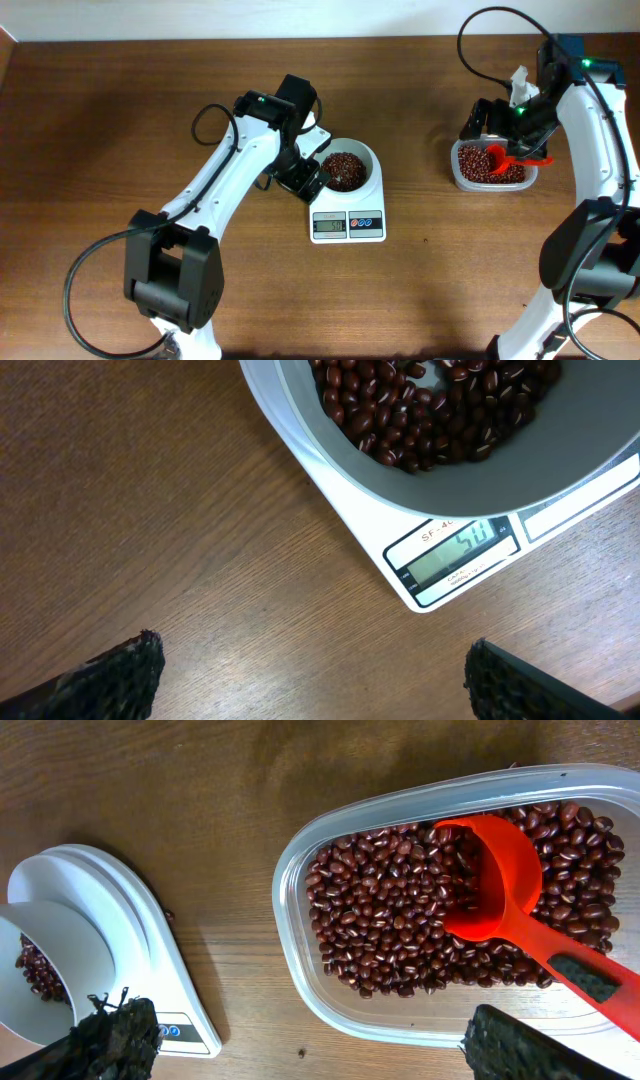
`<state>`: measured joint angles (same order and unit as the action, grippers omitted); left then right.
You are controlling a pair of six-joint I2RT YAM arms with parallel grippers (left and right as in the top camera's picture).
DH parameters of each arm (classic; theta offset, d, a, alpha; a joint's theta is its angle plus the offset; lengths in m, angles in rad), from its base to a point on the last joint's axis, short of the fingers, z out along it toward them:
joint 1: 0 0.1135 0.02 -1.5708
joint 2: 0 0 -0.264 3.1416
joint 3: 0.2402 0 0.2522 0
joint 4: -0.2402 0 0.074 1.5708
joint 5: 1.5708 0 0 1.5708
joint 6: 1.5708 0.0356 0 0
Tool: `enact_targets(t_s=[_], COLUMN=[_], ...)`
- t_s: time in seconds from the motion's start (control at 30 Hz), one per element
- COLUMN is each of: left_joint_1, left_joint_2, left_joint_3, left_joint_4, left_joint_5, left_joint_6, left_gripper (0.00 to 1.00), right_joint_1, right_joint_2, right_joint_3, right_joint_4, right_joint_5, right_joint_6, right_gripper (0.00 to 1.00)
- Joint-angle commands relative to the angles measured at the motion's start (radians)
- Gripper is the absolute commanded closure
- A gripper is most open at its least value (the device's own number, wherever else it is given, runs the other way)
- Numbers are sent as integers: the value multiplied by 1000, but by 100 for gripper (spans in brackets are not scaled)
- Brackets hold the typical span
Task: Scoop item into bowl and weigh 50g on scale
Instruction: 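Lower scoop into the bean tub with right gripper, then move left gripper down in front of the scale display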
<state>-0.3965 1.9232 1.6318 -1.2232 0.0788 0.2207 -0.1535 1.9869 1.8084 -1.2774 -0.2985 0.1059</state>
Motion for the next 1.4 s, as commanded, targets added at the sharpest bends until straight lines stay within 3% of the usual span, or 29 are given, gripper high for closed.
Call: enact_targets(t_s=[0.0,0.4,0.47,0.6,0.7,0.83,1.0,1.33,1.37], left_joint_1=[-3,-3,-3,-82,-140,-218,-227,-227,-227], left_joint_2=[8,8,8,-113,-198,-273,-411,-411,-411], left_joint_3=[3,3,6,5,0,-130,-445,-459,-459], left_joint_4=[-1,13,-97,-148,-146,-68,217,272,272], left_joint_5=[4,16,20,101,100,100,55,55,56], left_joint_6=[5,5,-18,-18,-121,-187,-278,-277,-277], left_gripper=[1,1,1,1,1,1,1,1,1], right_joint_1=[3,3,3,3,3,3,3,0,-8], right_joint_2=[0,0,0,0,0,0,0,-1,-4], right_joint_3=[8,8,8,8,8,8,8,16,61], right_joint_4=[2,2,2,2,2,2,3,31,-5], right_joint_5=[-15,-15,-15,-15,-15,-15,-14,-50,-48], right_joint_6=[7,7,7,7,7,7,7,4,4], right_gripper=[1,1,1,1,1,1,1,0,11])
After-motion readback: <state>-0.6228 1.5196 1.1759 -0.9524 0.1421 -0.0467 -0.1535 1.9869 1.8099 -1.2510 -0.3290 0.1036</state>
